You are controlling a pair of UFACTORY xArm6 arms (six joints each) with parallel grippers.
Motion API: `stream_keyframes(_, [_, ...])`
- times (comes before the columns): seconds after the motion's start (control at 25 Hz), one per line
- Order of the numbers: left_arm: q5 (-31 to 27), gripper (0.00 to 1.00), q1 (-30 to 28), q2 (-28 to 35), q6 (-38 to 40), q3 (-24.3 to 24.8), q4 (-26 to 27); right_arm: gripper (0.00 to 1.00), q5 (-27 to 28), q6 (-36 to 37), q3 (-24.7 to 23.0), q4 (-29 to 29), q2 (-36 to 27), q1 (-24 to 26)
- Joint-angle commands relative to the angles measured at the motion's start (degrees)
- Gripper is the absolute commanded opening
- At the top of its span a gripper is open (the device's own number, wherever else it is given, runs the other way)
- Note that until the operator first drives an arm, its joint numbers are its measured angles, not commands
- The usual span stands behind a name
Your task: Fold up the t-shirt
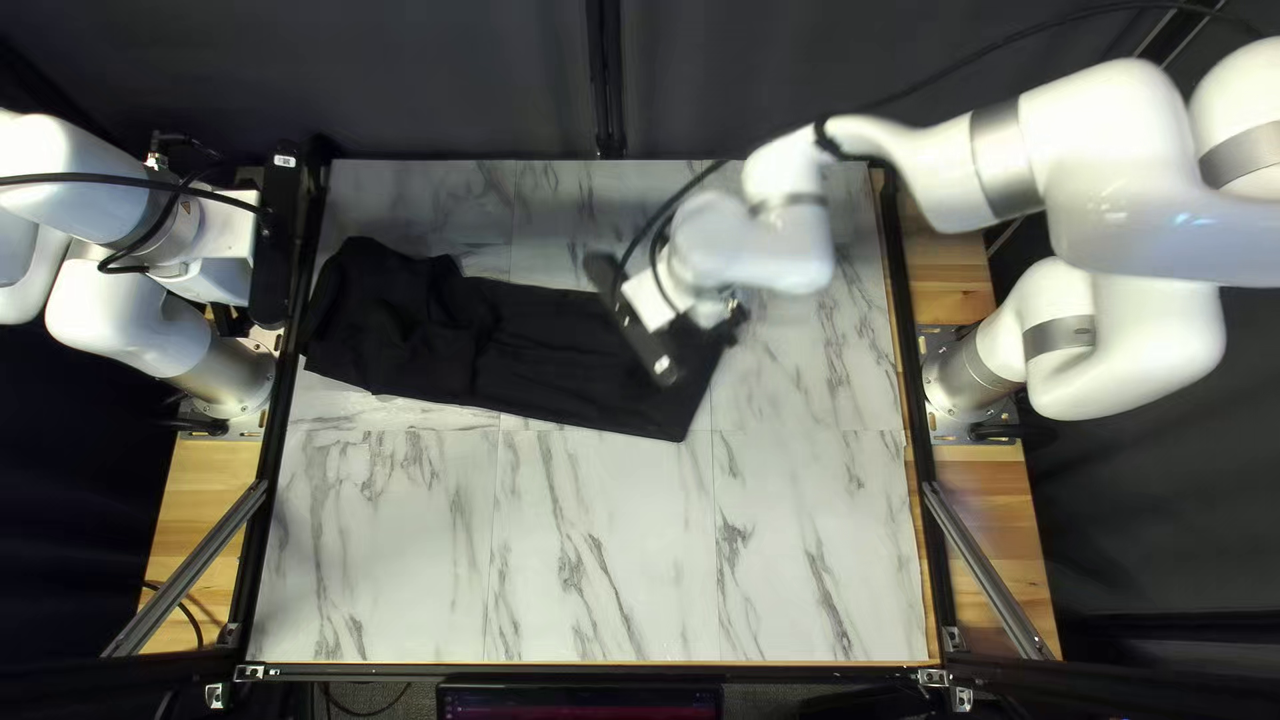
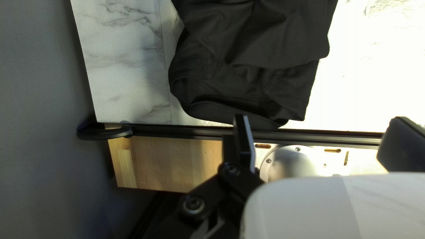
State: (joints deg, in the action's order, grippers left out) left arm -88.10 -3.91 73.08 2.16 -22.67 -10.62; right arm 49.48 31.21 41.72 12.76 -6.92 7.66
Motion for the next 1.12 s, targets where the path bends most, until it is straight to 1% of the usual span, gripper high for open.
stream_keyframes(0.04, [0.0, 1.00, 0.0, 0.0, 0.0, 0.0, 0.0, 1.00, 0.9, 2.7, 0.0, -4.8, 0.9, 4.9])
stream_keyframes(0.24, [0.0, 1.00, 0.0, 0.0, 0.0, 0.0, 0.0, 1.00, 1.5, 3.7, 1.1, -10.5, 5.1, 9.3])
stream_keyframes(0.44, [0.0, 1.00, 0.0, 0.0, 0.0, 0.0, 0.0, 1.00, 3.5, 3.2, 3.6, -14.5, 9.3, 10.9])
stream_keyframes(0.52, [0.0, 1.00, 0.0, 0.0, 0.0, 0.0, 0.0, 1.00, 4.1, 2.3, 4.0, -15.9, 9.9, 11.0])
stream_keyframes(0.84, [0.0, 1.00, 0.0, 0.0, 0.0, 0.0, 0.0, 1.00, 3.9, 2.5, 3.6, -15.7, 9.8, 11.1])
stream_keyframes(1.0, [0.0, 1.00, 0.0, 0.0, 0.0, 0.0, 0.0, 1.00, 5.4, 5.0, 5.6, -20.1, 12.8, 13.4])
stream_keyframes(1.12, [0.0, 1.00, 0.0, 0.0, 0.0, 0.0, 0.0, 1.00, 6.1, 6.4, 6.2, -22.8, 14.1, 15.0])
